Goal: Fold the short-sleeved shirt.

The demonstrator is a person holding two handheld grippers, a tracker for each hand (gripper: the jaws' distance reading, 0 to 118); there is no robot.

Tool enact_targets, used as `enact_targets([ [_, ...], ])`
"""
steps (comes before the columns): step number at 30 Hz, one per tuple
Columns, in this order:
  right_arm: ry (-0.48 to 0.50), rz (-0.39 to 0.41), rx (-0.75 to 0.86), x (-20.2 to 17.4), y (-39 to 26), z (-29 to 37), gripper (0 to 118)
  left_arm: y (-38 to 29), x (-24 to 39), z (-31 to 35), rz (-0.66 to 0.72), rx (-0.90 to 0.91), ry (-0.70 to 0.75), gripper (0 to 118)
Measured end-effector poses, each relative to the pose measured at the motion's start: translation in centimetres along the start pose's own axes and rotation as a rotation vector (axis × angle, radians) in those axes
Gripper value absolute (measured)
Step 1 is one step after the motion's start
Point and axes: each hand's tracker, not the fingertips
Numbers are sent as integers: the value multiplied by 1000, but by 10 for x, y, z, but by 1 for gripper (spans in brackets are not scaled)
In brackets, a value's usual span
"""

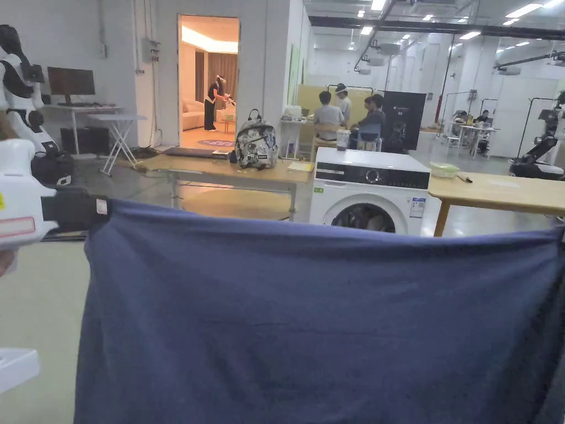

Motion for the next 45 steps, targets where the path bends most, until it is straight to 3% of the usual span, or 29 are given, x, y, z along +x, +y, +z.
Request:
enact_targets([
  [9,-123,144,172,-62,137,-40,0,111,35,-43,-103,115,75,0],
  [15,-177,186,205,-68,182,-101,0,146,33,-102,-113,125,123,0],
  [18,-182,168,196,-66,192,-131,0,149,28,-126,-119,130,137,0],
  [27,-198,177,184,-66,194,-193,0,147,22,-194,-201,72,178,0],
  [32,-198,178,171,-68,178,-213,0,138,1,-221,-177,64,187,0],
  [40,-179,175,42,-44,102,-255,0,29,-24,-244,-125,-92,171,0],
  [45,-167,97,-40,-18,55,-264,0,-13,-43,-223,-81,-132,137,0],
])
